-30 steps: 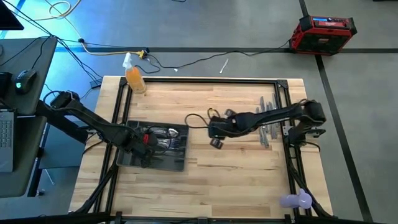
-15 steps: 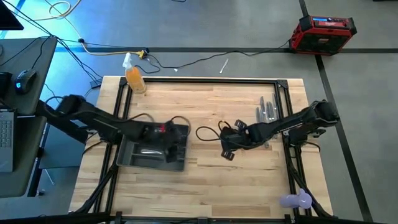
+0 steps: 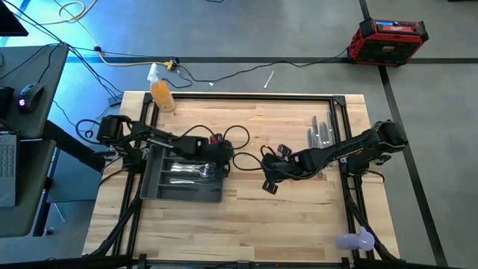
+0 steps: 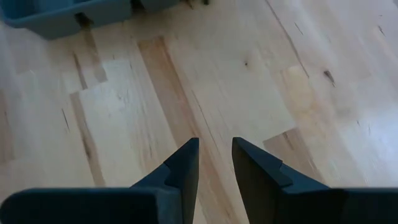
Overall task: Sort silverware
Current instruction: Adjust the black silverware tray, then put the silver knife into the black silverware tray
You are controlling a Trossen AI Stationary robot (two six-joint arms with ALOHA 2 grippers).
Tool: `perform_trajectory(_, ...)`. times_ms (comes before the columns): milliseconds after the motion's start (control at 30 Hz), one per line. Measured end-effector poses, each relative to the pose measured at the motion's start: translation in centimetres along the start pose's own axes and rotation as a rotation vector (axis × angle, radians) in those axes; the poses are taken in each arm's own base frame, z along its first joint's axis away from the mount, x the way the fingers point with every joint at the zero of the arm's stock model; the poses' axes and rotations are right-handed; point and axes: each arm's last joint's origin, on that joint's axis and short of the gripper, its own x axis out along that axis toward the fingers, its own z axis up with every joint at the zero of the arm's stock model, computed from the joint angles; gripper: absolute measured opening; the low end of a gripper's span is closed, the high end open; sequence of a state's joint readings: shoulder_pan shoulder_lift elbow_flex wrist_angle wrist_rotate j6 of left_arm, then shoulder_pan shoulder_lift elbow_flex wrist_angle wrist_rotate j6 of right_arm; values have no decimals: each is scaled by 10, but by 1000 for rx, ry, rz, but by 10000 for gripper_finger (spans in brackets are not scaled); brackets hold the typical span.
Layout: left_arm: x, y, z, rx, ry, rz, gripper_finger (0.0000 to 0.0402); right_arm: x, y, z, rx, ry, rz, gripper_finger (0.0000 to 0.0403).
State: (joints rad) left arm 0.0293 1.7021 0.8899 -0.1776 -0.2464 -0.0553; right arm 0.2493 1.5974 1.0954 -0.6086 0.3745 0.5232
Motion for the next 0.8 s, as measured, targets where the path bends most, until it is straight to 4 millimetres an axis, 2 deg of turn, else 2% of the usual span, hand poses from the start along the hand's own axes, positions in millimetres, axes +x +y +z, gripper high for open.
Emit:
perform_trajectory(300, -5, 3, -3, 7, 39, 35, 26, 0, -1, 1, 2, -23, -39, 85)
perform_trajectory(467, -22, -1, -2, 33, 17, 21, 26, 0, -1, 1, 5, -35, -51, 85)
perform_trajectory(633, -61, 2, 3, 60, -55, 79, 26, 0, -7, -3, 46, 9, -106, 85)
perform_trajectory(800, -112, 8, 6, -16, -187, 117, 26, 4, -39, -19, 169, 161, -349, 98)
